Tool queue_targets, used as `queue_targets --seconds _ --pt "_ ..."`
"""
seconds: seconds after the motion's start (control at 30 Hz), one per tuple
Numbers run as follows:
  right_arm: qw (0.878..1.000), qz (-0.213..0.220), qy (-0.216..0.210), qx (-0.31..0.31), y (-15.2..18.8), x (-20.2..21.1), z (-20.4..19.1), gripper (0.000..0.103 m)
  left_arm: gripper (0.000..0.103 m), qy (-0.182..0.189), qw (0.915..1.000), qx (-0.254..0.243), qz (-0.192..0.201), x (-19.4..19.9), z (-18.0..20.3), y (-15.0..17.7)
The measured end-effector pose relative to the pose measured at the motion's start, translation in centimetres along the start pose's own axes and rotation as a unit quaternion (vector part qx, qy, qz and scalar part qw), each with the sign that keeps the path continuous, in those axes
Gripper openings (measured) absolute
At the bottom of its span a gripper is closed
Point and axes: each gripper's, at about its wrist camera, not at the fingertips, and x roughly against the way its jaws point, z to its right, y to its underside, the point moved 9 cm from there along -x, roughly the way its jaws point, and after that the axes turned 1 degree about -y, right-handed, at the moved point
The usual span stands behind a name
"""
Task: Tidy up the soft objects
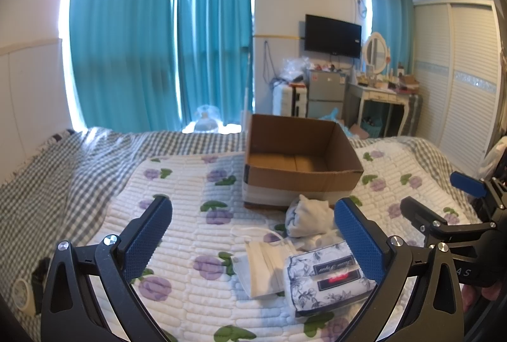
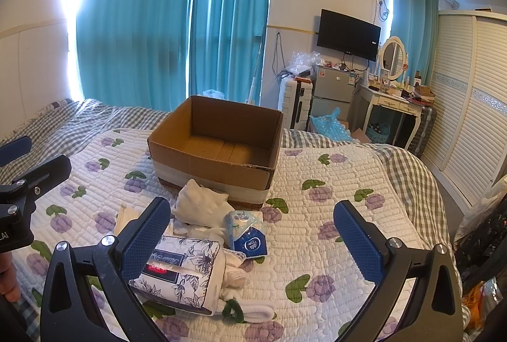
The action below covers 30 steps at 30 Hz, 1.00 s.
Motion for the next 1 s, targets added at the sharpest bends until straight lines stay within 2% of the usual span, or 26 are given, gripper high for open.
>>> queue_targets --seconds 1.0 --pt "1.0 0.002 0.0 0.012 -0.15 0.38 -0.74 0.103 0.103 -0.002 1.0 -0.005 0.001 0.92 -0.22 0.46"
